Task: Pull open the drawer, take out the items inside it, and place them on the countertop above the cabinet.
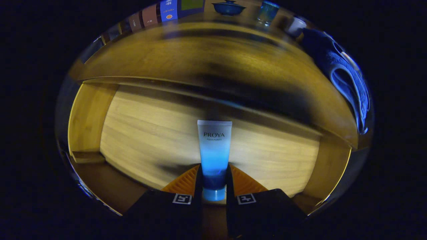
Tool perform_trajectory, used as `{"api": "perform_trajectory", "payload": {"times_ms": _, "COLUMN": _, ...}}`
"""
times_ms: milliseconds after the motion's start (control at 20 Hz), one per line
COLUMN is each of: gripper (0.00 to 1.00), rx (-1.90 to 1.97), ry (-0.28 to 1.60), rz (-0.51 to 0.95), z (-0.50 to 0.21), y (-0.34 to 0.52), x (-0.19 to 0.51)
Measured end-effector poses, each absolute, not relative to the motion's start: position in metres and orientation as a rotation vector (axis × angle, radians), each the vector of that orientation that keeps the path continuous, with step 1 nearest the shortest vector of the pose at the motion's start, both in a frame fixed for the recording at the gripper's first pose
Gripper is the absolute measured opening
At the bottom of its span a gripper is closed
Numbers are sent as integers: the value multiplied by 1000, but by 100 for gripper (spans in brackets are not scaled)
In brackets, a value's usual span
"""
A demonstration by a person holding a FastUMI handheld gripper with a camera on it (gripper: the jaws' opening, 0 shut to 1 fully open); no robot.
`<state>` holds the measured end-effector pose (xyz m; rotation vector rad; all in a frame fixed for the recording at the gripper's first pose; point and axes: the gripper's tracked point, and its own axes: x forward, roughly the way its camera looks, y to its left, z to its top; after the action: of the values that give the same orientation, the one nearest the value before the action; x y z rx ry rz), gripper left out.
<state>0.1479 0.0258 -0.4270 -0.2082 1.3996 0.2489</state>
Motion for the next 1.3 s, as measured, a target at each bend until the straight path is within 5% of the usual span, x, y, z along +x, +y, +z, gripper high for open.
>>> {"api": "perform_trajectory", "payload": {"times_ms": 700, "gripper": 34, "rx": -30, "ry": 1235, "rz": 358, "z": -274, "y": 50, "x": 145}}
{"api": "perform_trajectory", "payload": {"times_ms": 1300, "gripper": 34, "rx": 43, "ry": 1233, "rz": 129, "z": -300, "y": 51, "x": 273}}
